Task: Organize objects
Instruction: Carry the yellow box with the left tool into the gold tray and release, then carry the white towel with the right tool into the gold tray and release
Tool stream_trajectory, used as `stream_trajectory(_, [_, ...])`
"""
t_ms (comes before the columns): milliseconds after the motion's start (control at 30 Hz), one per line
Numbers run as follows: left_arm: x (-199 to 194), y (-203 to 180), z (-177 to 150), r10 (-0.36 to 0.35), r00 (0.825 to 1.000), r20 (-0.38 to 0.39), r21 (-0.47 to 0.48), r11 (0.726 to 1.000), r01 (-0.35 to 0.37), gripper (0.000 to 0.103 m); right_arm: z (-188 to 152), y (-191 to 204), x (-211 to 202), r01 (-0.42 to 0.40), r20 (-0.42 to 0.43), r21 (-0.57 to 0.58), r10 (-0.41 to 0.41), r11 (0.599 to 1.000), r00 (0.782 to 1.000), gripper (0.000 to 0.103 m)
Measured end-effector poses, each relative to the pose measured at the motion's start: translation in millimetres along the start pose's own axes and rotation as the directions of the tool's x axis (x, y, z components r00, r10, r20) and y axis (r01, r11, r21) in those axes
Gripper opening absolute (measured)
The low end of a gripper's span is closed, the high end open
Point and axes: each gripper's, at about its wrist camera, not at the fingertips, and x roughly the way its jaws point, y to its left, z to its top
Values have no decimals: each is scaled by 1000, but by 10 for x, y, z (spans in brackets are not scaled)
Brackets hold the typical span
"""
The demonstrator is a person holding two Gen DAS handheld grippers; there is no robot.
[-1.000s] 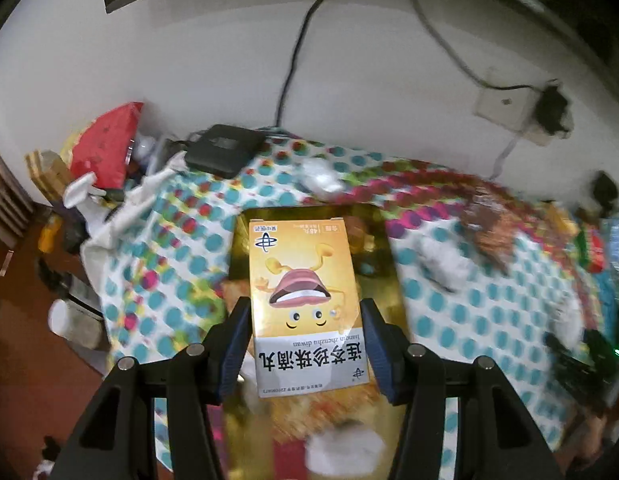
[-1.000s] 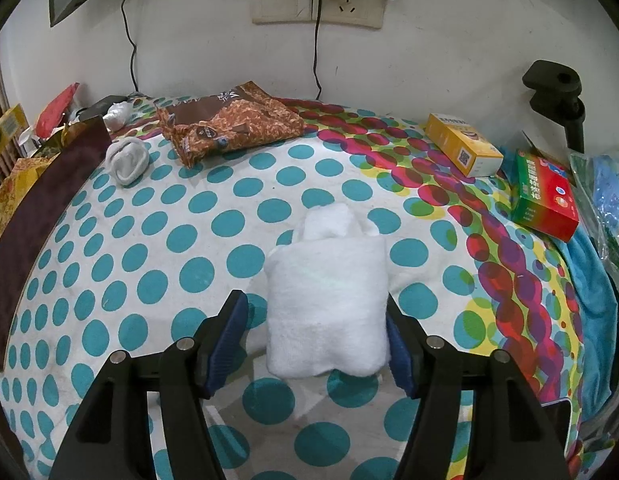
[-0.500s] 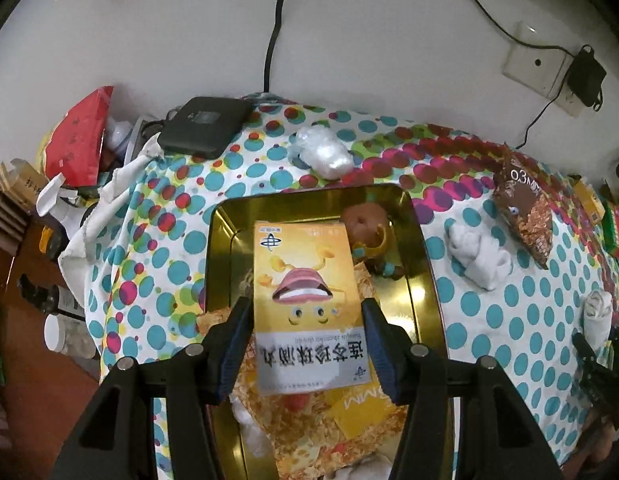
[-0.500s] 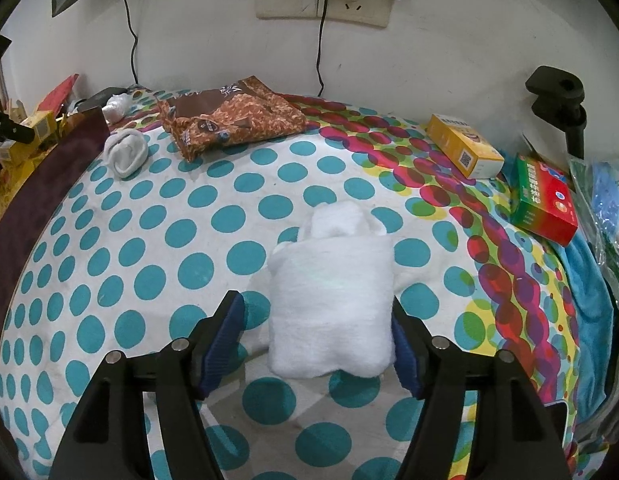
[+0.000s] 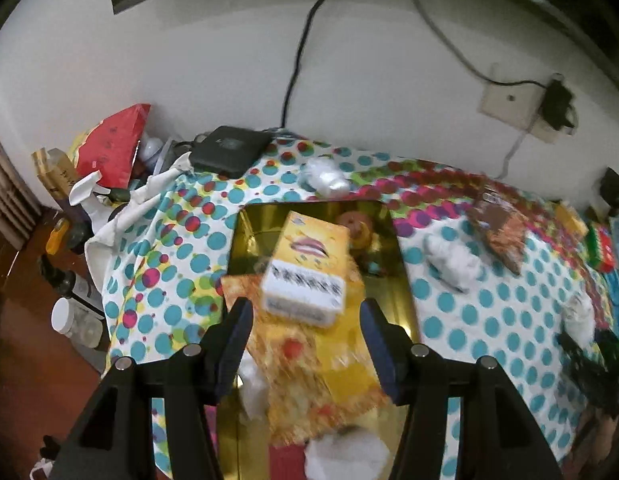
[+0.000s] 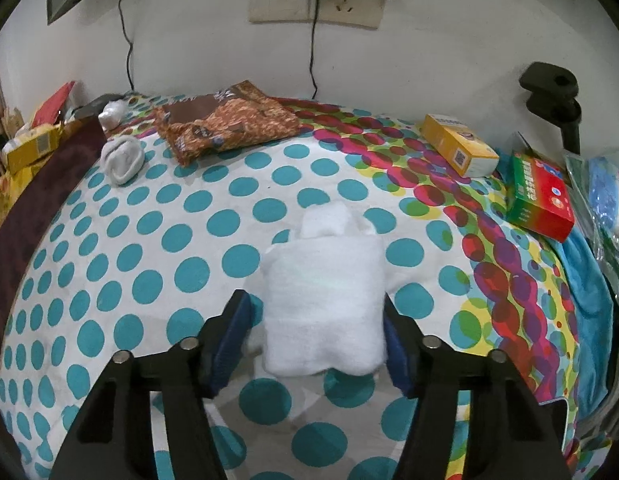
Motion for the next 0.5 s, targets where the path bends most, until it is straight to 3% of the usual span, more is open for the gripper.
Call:
stream_trajectory(167, [-258, -181, -277, -6, 999, 46, 32, 999, 4, 57, -7, -60, -44, -9, 8, 28, 9, 1000, 1000, 43])
stream_trajectory(367, [-474, -313, -704, -77, 996, 52, -7, 997, 78, 57, 0, -113, -64, -15, 22, 34, 14, 999, 1000, 38])
stream_trajectory(500, [-620, -387, -958, -58, 995, 79, 2, 998, 58, 57, 10, -68, -80, 6, 35, 17, -7, 1000, 999, 38])
